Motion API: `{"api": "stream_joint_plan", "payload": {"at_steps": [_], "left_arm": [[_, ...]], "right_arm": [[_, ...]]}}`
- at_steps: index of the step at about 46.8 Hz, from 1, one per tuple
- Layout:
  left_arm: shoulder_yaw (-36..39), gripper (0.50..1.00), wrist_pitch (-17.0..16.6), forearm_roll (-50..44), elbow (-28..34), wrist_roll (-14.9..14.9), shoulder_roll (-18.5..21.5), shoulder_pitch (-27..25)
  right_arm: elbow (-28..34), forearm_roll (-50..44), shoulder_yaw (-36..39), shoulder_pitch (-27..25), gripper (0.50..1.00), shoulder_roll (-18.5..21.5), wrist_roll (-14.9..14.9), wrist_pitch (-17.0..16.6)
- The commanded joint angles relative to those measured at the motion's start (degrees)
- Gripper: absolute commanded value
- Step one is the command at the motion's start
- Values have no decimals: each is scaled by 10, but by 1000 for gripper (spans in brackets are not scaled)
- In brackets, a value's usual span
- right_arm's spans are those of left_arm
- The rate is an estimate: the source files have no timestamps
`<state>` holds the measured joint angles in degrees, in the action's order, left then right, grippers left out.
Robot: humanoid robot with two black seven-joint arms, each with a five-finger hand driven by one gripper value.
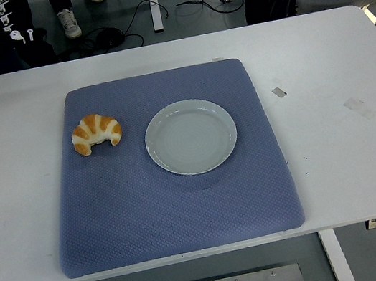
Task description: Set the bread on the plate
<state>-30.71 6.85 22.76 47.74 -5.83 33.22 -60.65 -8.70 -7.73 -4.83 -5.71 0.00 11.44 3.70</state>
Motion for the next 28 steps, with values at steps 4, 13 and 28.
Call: {"api": "stream_joint_plan", "payload": {"at_steps": [4, 13, 28], "left_arm": [[5, 990, -4, -6, 0, -1, 1, 0], [-4, 990, -4, -22, -8, -2, 9, -3], [-1, 990, 0, -26, -14, -22, 12, -2]], "right_arm": [[0, 0, 0, 0, 1000, 0, 1, 0], [0, 0, 0, 0, 1000, 0, 0, 0], [0, 0, 0, 0, 1000, 0, 1, 0]]}}
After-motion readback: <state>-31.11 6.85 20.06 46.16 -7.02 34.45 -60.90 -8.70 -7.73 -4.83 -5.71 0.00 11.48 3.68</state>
